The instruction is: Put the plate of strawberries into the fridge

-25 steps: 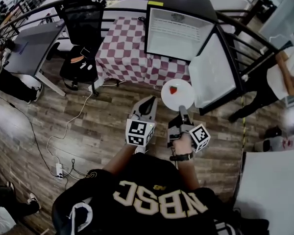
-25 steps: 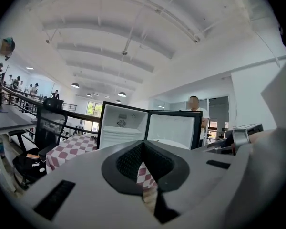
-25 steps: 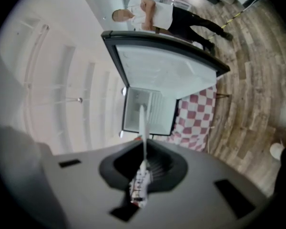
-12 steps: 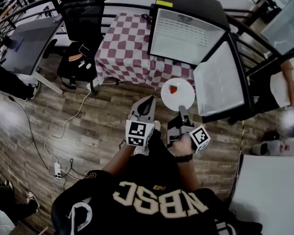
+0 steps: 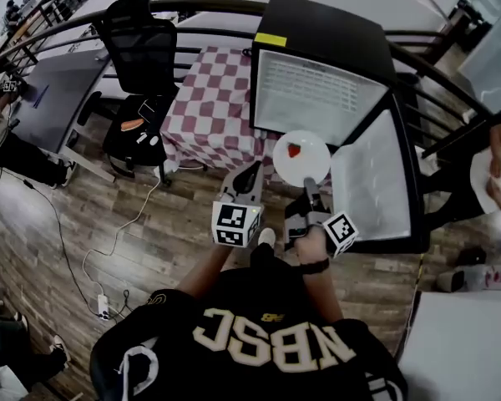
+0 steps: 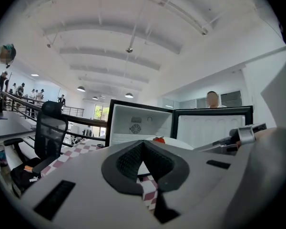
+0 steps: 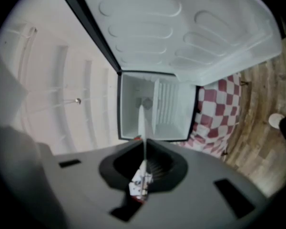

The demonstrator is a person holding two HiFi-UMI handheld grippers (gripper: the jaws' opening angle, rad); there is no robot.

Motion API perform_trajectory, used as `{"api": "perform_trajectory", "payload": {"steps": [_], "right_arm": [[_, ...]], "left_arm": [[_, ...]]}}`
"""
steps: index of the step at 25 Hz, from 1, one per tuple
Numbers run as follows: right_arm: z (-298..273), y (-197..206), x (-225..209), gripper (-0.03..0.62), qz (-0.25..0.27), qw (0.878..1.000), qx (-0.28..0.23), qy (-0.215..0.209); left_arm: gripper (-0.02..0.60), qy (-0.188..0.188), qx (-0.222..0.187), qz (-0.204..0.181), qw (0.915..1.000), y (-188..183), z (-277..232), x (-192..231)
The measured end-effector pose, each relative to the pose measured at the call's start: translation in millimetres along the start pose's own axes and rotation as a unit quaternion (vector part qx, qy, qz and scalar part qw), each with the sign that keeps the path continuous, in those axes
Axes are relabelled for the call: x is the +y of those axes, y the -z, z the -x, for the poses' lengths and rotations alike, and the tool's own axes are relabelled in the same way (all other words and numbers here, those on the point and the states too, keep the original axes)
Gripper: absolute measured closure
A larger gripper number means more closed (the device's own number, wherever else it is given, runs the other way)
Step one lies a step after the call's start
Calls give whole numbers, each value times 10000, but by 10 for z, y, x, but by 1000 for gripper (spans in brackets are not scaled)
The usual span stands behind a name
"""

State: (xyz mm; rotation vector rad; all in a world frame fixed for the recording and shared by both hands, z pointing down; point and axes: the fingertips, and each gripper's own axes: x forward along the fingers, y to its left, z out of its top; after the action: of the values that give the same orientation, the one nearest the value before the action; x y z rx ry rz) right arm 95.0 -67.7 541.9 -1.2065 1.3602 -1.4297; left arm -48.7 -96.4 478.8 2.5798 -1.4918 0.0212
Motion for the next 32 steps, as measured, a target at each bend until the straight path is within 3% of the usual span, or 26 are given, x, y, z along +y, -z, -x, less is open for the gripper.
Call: {"api": "perform_trajectory", "payload": {"steps": [9,20,32], "right_arm": [[-734,-270,202,563,-124,9990,369,-227],[-1055,-654,177,563,-170,9988,396,-211],[-1318,-961,116,563,-88,9998,124,-96]], "left_arm": [[566,-121,73,-49,9999,-101,-812,75],[566,-364,155,1,9992,-125,-1264,142],[566,-47,41,-142,9999,-136,-1678,192]]}}
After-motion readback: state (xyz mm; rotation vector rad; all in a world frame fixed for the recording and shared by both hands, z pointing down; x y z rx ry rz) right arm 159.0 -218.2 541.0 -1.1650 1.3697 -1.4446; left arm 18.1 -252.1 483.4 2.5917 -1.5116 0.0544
